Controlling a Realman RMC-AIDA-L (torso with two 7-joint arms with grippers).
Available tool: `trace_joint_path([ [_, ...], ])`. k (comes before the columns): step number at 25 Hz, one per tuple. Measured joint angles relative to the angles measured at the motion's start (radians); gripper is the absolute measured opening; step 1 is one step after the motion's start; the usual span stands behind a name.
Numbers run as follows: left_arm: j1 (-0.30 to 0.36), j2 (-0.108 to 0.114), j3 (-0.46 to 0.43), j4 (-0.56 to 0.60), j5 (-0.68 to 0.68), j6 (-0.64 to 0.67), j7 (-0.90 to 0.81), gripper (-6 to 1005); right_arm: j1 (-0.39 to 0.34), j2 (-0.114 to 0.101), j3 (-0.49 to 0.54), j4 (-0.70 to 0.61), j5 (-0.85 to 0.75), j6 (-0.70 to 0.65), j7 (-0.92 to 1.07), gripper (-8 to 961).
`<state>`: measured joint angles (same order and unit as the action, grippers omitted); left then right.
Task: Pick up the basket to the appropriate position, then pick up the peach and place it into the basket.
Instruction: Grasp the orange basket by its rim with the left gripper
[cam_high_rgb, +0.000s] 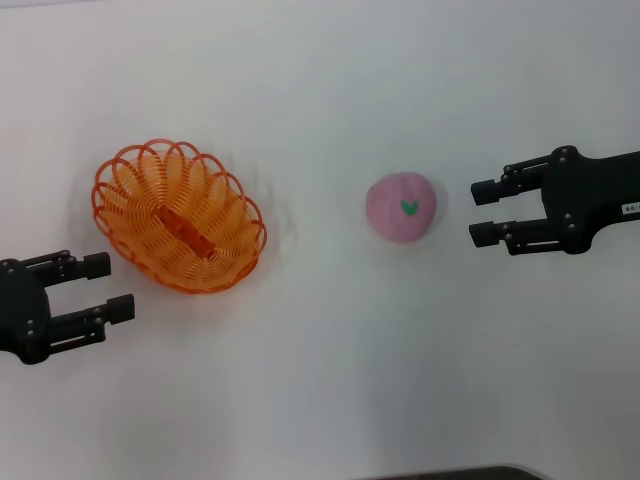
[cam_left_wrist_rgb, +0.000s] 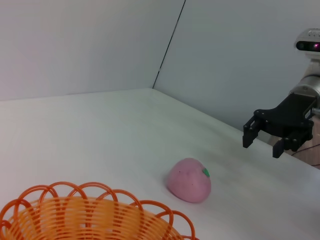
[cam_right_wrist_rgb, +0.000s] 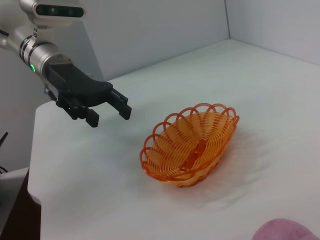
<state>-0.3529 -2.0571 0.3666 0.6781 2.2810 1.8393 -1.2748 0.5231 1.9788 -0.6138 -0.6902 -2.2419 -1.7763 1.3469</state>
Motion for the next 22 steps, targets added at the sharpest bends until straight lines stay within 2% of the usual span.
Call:
trace_joint_path([
  [15, -0.006, 0.002, -0.008, 0.0, -0.008, 0.01, -0.017, 687, 0.0, 0.0, 0.005, 0.0, -0.001, 0.004, -0.005, 564],
  [18, -0.031, 0.015, -0.03, 0.015, -0.022, 0.019, -0.085, 687, 0.0, 0.001, 0.002, 0.0, -0.001, 0.012, -0.003, 564],
  [22, -0.092, 0.031, -0.037, 0.118, -0.028, 0.003, -0.305, 688, 0.004, 0.002, -0.002, 0.0, 0.001, 0.015, -0.001, 564],
])
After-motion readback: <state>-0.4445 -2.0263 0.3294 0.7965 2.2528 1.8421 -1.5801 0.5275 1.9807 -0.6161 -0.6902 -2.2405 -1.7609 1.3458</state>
